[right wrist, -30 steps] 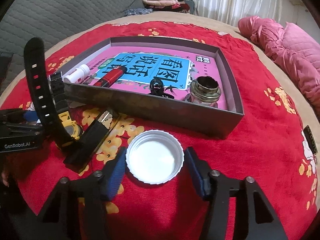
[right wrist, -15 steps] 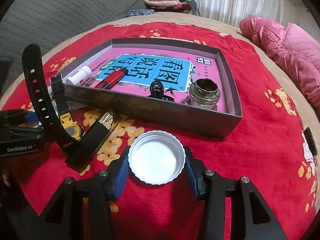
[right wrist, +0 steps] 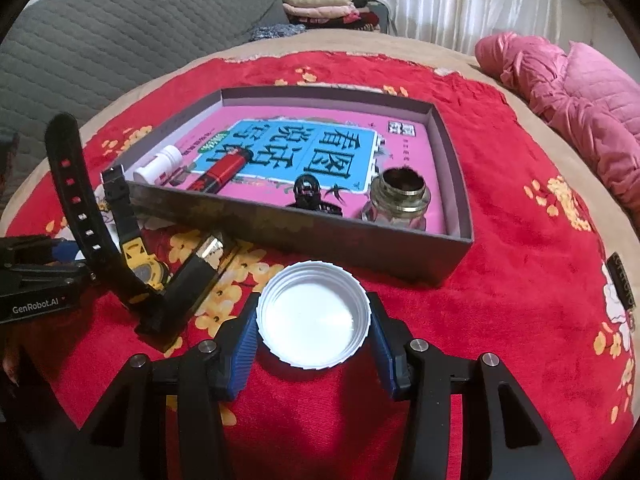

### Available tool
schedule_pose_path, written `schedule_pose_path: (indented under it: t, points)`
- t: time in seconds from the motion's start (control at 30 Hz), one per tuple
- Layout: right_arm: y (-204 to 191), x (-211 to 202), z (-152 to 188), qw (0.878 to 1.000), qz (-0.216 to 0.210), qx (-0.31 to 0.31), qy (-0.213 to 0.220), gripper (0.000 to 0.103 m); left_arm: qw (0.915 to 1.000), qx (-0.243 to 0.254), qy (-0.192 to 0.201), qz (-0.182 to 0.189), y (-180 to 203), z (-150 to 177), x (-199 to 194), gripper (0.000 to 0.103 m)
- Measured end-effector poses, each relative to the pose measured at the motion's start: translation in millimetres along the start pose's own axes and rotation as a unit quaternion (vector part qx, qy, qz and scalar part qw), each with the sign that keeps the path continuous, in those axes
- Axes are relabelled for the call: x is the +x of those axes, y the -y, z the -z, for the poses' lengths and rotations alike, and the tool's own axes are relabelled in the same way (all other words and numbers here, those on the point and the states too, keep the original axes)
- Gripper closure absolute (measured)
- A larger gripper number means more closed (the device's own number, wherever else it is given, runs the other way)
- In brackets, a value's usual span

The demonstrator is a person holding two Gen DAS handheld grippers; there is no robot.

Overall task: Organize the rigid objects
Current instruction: 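Close the left gripper on the earbuds case while the right gripper closes on the bottle cap, then lift the earbuds case and bottle cap toward the box with both grippers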

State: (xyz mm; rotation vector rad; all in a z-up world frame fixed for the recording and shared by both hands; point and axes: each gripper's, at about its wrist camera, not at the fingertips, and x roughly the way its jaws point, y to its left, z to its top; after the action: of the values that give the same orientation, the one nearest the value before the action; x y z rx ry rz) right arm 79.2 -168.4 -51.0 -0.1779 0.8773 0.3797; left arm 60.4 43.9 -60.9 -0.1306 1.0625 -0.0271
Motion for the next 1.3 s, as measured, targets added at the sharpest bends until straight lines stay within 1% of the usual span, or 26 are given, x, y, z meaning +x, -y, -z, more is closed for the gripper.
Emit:
schedule_pose_path:
  t: [0.37, 0.97, 1.3]
  points:
    - [1.1, -16.7, -5.9, 0.999, -0.011, 0.006, 0.033, 0.052, 0.9998, 0.000, 0.018, -0.001, 0.3, -0.2, -20.0, 0.058]
    - [-1.7, -37.0, -11.2, 0.997, -0.021, 0.000, 0.072, 0.052, 0.9973, 0.009, 0.072, 0.003, 7.6, -7.8, -52.5, 0.058]
    - [-0.3, -43.5, -15.1, 0.996, -0.026, 0.002, 0.089, 0.052, 0.9962, 0.021, 0.084, 0.014, 20.6, -15.3, -57.2, 0.058]
